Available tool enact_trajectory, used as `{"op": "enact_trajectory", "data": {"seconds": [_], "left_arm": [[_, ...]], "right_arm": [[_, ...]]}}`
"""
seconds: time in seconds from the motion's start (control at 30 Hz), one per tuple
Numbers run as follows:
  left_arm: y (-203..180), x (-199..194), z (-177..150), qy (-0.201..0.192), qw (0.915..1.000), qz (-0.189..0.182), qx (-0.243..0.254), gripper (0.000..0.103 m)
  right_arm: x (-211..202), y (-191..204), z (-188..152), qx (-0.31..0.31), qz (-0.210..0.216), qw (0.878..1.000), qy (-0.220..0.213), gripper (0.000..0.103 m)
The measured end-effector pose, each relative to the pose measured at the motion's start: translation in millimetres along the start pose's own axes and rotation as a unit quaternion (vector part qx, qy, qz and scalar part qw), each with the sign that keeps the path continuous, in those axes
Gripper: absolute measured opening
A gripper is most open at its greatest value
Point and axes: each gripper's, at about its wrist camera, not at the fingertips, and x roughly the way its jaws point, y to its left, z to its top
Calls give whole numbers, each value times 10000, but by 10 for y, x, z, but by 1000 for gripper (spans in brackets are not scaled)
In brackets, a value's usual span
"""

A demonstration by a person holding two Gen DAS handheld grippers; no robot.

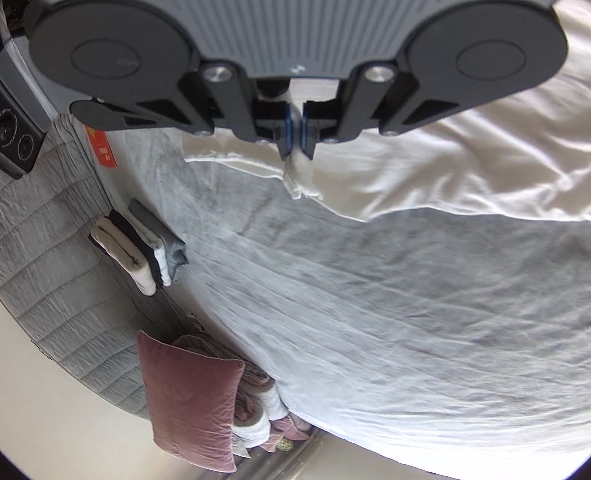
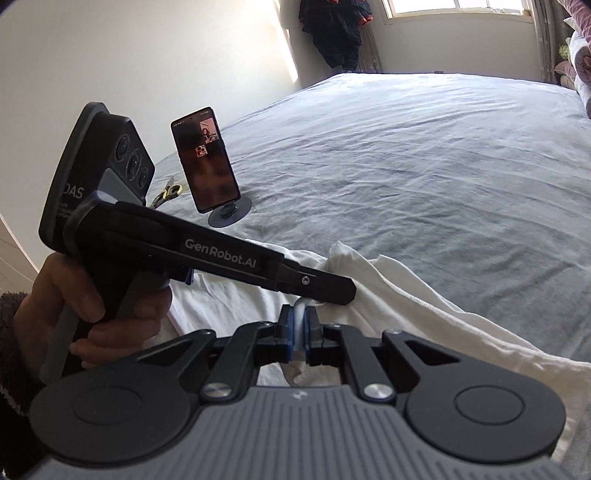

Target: Fold clothes

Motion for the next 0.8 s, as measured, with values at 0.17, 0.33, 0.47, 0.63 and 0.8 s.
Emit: {"op": "enact_trajectory", "data": {"seconds": [0.17, 0.33, 0.47, 0.63, 0.8], "left_arm": [[233, -224, 49, -138, 9997, 167, -133, 5], [507, -443, 57, -215, 9985, 369, -328, 5], [679, -586, 64, -319, 9969, 565, -438, 5], [876, -753, 63, -447, 9942, 797, -573, 5], [1041, -831, 47, -456, 9913, 1037, -667, 5]], "right_arm": [[226, 213, 108, -5, 175, 9998, -33, 7], [439, 397, 167, 85, 383, 9992, -52, 7], [627, 550, 198, 115, 507, 9986, -69, 7], [866, 694, 236, 285, 709, 9971, -61, 7], [1084, 794, 222, 422, 848, 9955, -7, 7]]}}
